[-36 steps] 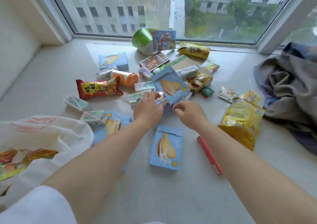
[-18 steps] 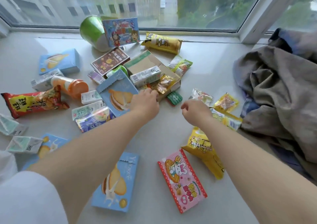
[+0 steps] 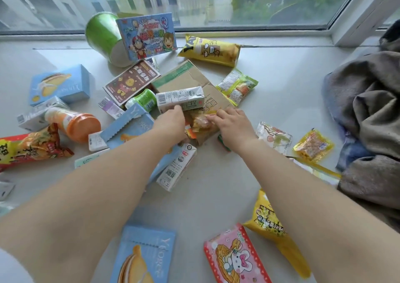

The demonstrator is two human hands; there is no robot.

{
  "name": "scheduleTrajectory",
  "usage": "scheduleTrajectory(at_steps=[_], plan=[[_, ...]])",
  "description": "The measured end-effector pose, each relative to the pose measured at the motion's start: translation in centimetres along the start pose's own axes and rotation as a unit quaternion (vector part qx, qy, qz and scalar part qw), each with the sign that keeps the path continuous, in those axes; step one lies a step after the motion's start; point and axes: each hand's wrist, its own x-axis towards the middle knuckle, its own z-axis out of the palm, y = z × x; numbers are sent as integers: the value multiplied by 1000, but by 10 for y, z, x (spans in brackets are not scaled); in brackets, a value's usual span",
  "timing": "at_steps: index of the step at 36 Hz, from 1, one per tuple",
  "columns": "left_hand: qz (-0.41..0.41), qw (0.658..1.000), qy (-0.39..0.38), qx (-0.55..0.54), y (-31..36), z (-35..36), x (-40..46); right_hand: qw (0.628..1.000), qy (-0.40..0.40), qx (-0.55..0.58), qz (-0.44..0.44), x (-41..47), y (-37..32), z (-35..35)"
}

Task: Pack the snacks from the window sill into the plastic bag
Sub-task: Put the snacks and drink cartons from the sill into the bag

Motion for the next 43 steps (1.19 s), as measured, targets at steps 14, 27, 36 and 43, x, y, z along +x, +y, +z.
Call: scheduleTrajectory(at_steps=[14,27,36,43], plan=[[22,998,42,-39,24,-6,-16,961,92,219,141,-3,1,-13],[33,950,-59,-305,170,41,-11,750,-16,309,584,-87,154,2],[89,981,-45,-165,200,93,-2,805,40,259,533,-103,137,47],[112,979,-103,-138,202,92,-12,757,109,402,504,-98,128,39]])
